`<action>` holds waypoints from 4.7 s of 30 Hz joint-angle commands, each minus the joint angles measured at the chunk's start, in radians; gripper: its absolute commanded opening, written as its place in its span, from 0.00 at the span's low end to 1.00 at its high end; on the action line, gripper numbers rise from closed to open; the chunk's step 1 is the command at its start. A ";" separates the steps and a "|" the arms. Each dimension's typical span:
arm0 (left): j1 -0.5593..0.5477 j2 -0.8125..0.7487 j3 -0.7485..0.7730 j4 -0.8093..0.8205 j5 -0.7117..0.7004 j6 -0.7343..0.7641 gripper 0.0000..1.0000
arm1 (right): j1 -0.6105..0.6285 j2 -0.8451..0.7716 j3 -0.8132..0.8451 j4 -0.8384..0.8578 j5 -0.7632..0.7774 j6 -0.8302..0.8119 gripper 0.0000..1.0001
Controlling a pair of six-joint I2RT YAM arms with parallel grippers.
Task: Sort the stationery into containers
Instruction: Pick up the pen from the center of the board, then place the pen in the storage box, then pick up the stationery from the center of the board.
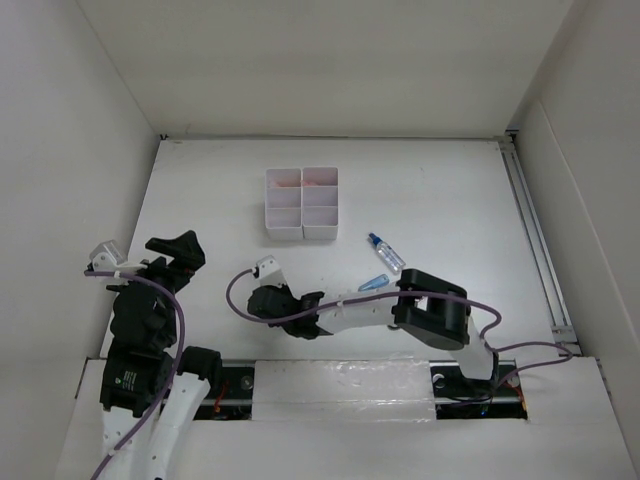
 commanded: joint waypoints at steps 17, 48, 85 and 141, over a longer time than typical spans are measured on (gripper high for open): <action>-0.003 0.011 0.012 0.064 0.085 0.042 1.00 | -0.348 -0.321 -0.125 0.419 -0.645 -0.508 0.00; -0.003 0.039 -0.015 0.123 0.204 0.105 1.00 | -0.689 0.266 0.889 -0.156 -1.212 -1.171 0.00; -0.003 0.039 -0.015 0.133 0.231 0.123 1.00 | -0.718 0.357 0.965 -0.058 -1.184 -1.087 0.37; -0.003 0.073 -0.015 0.133 0.244 0.114 1.00 | -0.861 -0.447 -0.450 0.069 -0.586 -0.389 0.77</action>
